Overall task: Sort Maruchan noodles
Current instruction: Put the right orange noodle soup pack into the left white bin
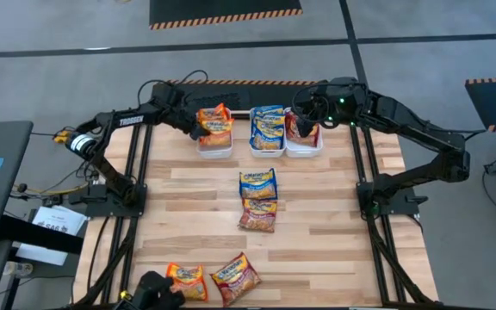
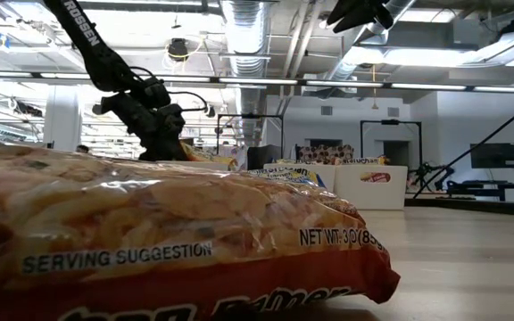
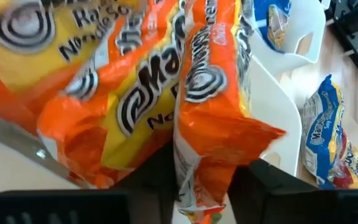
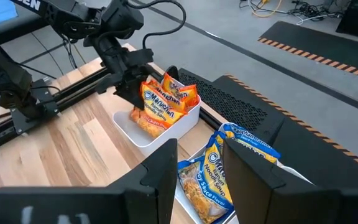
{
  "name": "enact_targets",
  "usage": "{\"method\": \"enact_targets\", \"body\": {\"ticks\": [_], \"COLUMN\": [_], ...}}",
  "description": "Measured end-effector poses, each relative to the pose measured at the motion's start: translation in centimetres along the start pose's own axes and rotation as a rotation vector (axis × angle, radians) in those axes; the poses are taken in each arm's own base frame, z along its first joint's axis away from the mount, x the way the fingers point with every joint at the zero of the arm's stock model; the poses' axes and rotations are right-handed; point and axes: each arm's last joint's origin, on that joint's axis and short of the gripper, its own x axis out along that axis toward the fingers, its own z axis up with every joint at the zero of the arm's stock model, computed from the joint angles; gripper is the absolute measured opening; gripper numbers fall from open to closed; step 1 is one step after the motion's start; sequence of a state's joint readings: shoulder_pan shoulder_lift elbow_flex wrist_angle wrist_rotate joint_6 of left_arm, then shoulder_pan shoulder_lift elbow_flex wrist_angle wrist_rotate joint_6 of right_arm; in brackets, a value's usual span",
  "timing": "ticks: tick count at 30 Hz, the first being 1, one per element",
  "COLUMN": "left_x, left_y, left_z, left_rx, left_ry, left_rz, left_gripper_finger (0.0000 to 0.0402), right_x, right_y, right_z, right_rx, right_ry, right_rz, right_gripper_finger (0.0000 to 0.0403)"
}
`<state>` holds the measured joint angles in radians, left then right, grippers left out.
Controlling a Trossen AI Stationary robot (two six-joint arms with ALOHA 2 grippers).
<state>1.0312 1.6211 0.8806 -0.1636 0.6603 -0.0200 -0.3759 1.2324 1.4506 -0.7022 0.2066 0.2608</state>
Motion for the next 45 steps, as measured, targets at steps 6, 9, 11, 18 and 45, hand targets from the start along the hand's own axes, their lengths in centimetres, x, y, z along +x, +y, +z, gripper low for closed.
{"method": "enact_targets", "body": {"ticks": [6, 9, 11, 18, 45], "left_x": [0.0, -0.1, -0.2, -1.1, -9.3], "left_y": [-0.1, 0.1, 0.2, 0.5, -4.2], "left_z": [-0.9, -1.3, -1.2, 0.4, 11.4], "left_rx": [-0.078, -0.091, -0.089, -0.106, 0.007], "left_ry": [0.081, 0.108, 0.105, 0.066, -0.025], "left_rz": [-0.008, 0.01, 0.028, 0.036, 0.086], "left_gripper_finger": [0.0157, 0.0177, 0.0184, 0.0187, 0.0187], "right_x": [0.0, 0.0, 0.0, 0.0, 2.0], "right_y": [0.0, 0.0, 0.0, 0.0, -0.2], "right_z": [0.0, 0.0, 0.0, 0.0, 0.9], "right_rx": [0.001, 0.001, 0.001, 0.001, -0.087], "right_ry": [0.0, 0.0, 0.0, 0.0, -0.03], "right_rz": [0.0, 0.0, 0.0, 0.0, 0.2], "right_gripper_finger": [0.0153, 0.0153, 0.0153, 0.0153, 0.0153]}}
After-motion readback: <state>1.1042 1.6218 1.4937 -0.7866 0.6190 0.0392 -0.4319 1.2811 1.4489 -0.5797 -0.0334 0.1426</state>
